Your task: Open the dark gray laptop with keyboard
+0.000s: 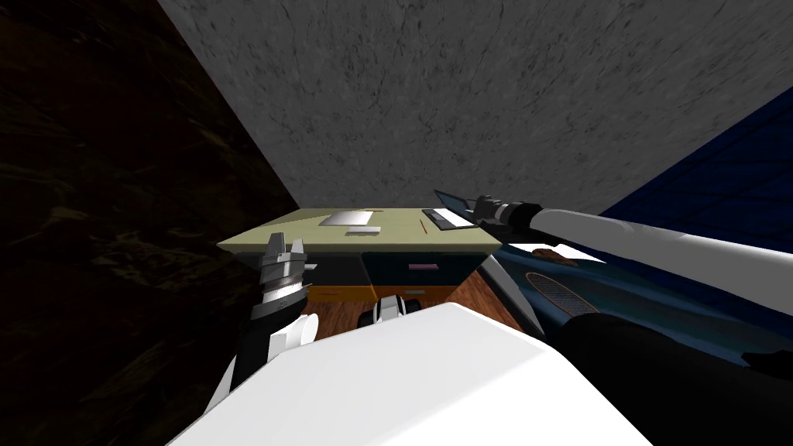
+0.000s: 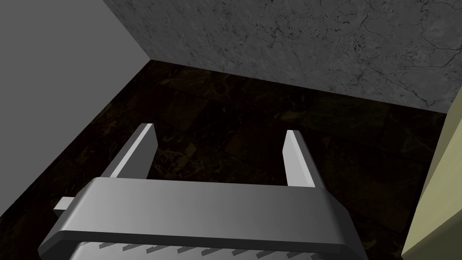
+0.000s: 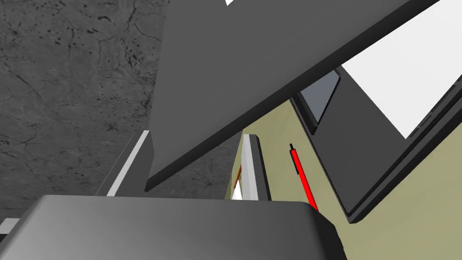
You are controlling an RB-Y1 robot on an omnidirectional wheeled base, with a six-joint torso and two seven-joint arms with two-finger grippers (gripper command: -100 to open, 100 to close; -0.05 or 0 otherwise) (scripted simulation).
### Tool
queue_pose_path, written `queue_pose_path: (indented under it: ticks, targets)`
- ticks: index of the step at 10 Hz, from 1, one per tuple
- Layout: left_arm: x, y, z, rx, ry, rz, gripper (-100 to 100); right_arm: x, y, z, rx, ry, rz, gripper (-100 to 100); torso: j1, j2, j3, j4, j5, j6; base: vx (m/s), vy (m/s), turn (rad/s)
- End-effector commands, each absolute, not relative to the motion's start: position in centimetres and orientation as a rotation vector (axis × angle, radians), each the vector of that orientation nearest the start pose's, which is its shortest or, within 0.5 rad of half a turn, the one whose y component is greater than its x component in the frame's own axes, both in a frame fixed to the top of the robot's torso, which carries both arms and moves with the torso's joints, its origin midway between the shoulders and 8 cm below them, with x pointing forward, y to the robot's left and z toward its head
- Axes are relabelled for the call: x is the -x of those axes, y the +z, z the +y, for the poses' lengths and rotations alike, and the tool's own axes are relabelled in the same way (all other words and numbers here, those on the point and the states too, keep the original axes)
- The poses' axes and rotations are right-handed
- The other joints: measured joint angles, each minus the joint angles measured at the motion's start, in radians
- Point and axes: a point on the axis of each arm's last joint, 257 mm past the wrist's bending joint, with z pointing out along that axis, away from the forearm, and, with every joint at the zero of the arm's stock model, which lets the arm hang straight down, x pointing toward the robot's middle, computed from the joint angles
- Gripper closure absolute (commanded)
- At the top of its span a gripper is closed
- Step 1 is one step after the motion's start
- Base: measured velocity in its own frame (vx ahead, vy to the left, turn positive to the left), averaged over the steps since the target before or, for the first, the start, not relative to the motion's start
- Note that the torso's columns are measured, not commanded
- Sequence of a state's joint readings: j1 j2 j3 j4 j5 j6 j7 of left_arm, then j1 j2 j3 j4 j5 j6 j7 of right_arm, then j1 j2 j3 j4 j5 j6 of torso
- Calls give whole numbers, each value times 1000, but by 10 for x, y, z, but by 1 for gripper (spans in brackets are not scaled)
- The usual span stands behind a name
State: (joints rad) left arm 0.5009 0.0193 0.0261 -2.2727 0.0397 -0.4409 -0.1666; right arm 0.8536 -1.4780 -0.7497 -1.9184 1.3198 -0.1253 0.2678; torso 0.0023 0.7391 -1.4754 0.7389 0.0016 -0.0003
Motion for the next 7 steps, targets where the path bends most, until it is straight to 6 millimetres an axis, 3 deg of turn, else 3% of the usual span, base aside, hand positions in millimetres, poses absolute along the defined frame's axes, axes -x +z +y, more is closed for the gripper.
queue_pose_path:
  ticks: [1,5,6,7]
  targets:
    - [-353,10,293,653,-1132,692,0,-449,25,-501,1499,-1178,1222,100,-1,0,0,0,0,1,33,80,-89]
    - [-353,10,293,652,-1132,692,0,-442,3,-513,1585,-1248,1200,100,-2,1,0,0,-1,2,18,57,-38]
    - [-353,10,293,652,-1132,692,0,-451,22,-505,1571,-1220,1197,-100,-2,0,0,0,-1,1,9,31,-100]
    - [-353,10,293,652,-1132,692,0,-453,27,-503,1573,-1217,1193,-100,-3,0,0,0,-1,1,-2,-6,-87]
